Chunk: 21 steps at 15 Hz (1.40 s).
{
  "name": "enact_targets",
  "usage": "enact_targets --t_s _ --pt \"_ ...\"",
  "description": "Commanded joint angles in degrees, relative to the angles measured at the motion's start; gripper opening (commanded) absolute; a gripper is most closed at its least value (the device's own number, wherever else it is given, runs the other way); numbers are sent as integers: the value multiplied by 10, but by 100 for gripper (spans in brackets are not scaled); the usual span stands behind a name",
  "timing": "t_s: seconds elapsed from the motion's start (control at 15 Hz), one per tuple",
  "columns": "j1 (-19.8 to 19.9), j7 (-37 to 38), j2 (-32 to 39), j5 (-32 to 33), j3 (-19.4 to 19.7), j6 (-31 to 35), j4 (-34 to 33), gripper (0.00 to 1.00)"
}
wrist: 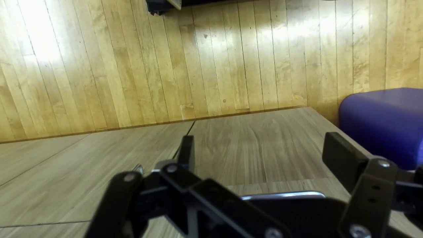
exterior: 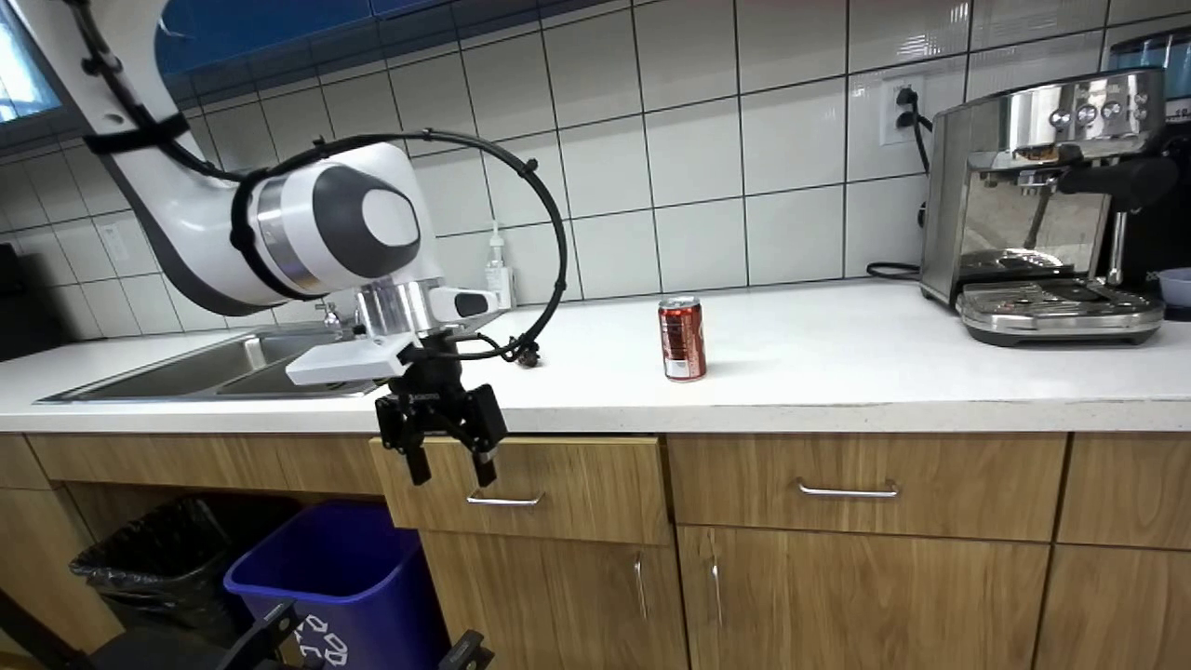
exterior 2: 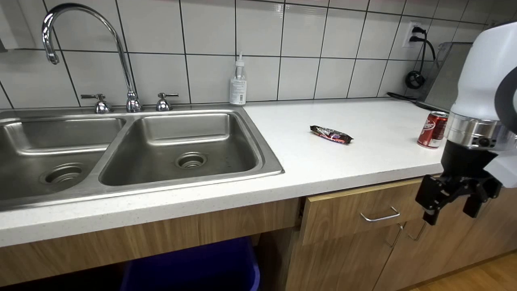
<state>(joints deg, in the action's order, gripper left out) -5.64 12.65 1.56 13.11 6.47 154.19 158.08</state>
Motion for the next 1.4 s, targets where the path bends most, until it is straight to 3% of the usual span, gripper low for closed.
enact_targets --t_s 0.0,0.4,0.73,1.33 --pt "20 -10 -81 -13 -28 -80 11 100" --pt "29 -4 -186 -18 -57 -154 23 100" --pt "35 -5 -229 -28 -72 -183 13 100" --pt "36 -7 -217 -50 -77 -170 7 100"
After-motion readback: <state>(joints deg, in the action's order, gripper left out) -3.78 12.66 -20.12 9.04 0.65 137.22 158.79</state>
